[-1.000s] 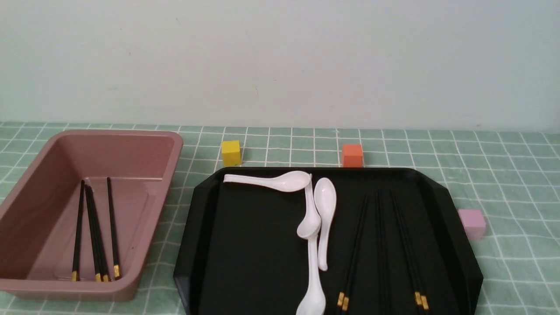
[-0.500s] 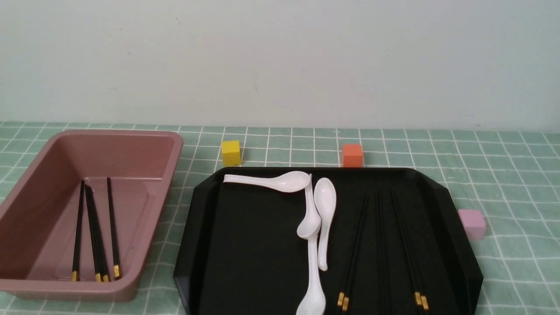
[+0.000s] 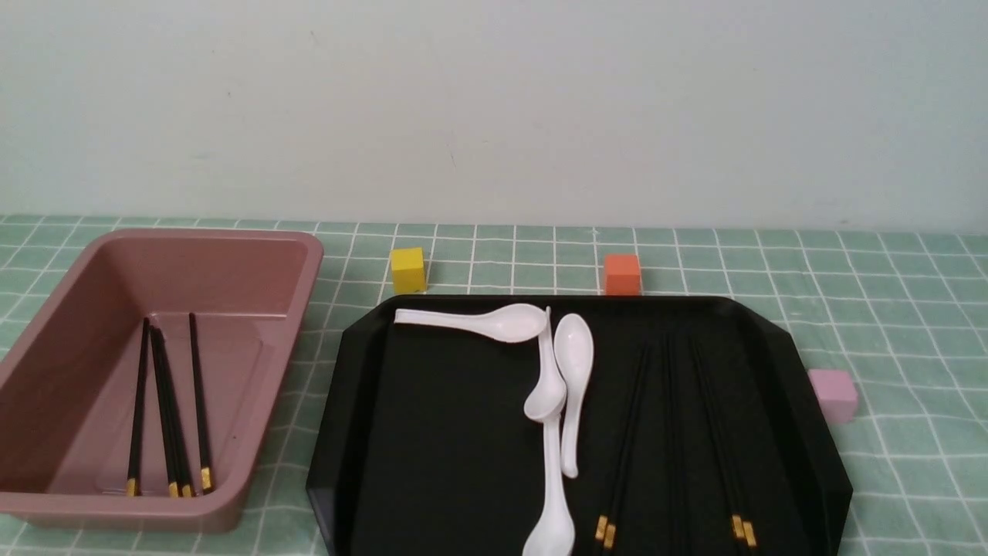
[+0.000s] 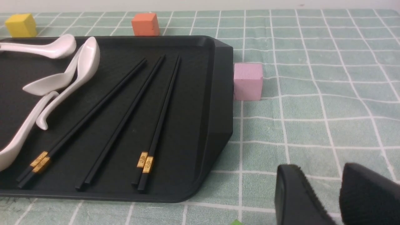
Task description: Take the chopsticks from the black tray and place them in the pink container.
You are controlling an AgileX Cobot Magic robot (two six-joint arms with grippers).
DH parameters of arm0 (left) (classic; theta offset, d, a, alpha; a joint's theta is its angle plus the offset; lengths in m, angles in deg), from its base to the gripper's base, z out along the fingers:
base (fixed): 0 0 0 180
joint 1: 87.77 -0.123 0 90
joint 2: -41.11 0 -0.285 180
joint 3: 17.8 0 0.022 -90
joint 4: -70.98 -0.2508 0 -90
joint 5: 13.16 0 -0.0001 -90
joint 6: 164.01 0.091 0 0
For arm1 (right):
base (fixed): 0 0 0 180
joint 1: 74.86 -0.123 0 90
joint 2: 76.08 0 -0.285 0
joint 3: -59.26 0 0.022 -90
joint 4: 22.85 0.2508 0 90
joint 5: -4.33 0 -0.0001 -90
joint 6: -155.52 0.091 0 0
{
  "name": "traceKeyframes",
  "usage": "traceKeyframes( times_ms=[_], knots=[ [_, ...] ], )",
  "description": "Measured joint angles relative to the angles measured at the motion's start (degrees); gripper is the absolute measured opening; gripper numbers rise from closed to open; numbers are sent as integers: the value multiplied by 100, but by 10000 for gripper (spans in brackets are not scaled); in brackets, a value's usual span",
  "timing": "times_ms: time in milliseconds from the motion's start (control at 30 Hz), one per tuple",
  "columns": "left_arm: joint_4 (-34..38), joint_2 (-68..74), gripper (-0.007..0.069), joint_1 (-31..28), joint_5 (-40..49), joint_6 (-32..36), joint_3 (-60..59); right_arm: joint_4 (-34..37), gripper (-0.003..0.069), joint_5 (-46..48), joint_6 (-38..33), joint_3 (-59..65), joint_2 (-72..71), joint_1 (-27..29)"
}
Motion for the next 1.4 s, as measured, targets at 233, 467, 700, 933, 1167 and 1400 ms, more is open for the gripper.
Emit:
traceKeyframes(
  times_ms=[233, 467, 700, 933, 1167, 1400],
  knots=[
    [0, 0, 26, 0, 0, 0, 0, 0, 240, 0, 0, 0, 0, 0],
    [0, 0, 26, 0, 0, 0, 0, 0, 240, 0, 0, 0, 0, 0],
    [0, 0, 26, 0, 0, 0, 0, 0, 240, 0, 0, 0, 0, 0],
    [0, 0, 29, 0, 0, 0, 0, 0, 240, 0, 0, 0, 0, 0],
    [0, 0, 37, 0, 0, 0, 0, 0, 240, 0, 0, 0, 0, 0],
    [-5, 0, 40, 0, 0, 0, 0, 0, 240, 0, 0, 0, 0, 0]
  ],
)
